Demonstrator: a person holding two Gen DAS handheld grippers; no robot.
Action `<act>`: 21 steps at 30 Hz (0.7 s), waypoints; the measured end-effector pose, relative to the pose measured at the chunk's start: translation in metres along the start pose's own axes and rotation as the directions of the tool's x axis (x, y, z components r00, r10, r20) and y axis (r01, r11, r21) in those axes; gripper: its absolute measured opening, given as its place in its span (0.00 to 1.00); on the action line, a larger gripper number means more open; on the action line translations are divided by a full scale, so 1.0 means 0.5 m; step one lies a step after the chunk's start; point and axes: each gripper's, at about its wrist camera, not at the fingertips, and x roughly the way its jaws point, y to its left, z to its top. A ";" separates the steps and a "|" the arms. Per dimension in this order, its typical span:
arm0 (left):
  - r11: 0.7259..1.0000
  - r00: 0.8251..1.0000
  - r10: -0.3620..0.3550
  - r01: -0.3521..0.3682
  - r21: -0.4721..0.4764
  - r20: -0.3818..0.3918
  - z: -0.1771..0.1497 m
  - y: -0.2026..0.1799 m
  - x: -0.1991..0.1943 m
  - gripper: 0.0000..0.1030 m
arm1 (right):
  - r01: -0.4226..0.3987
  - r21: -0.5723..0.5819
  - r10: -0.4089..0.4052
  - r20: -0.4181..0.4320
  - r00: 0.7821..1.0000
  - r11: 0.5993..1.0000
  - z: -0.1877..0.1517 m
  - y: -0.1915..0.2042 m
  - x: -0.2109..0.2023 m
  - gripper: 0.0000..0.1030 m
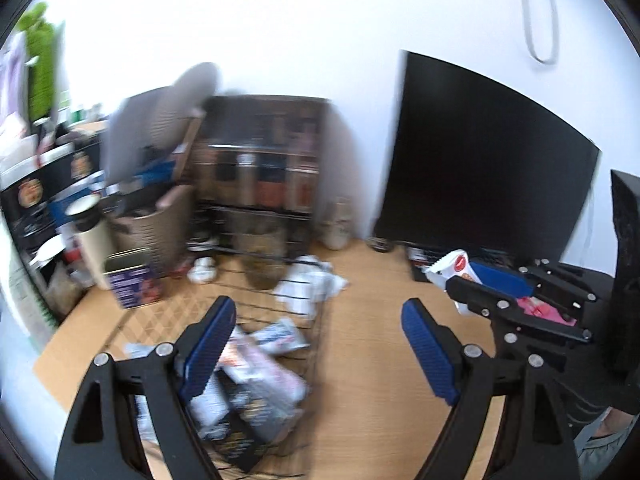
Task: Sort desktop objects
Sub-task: 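Carry the sachet over the wire basket and open the right gripper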
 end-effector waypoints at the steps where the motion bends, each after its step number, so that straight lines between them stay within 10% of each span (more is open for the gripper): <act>1: 1.000 1.000 0.022 -0.022 -0.014 0.004 -0.002 0.022 -0.006 0.83 | -0.022 -0.015 0.022 0.007 1.000 1.000 0.014 0.023 0.007 0.20; 10: 0.972 0.981 0.192 -0.190 -0.135 0.004 -0.037 0.190 -0.060 0.83 | -0.190 -0.103 0.193 0.018 0.981 0.976 0.075 0.178 0.070 0.20; 21: 0.957 0.970 0.240 -0.241 -0.163 -0.029 -0.069 0.233 -0.068 0.83 | -0.264 -0.136 0.264 -0.014 0.964 0.955 0.064 0.242 0.114 0.20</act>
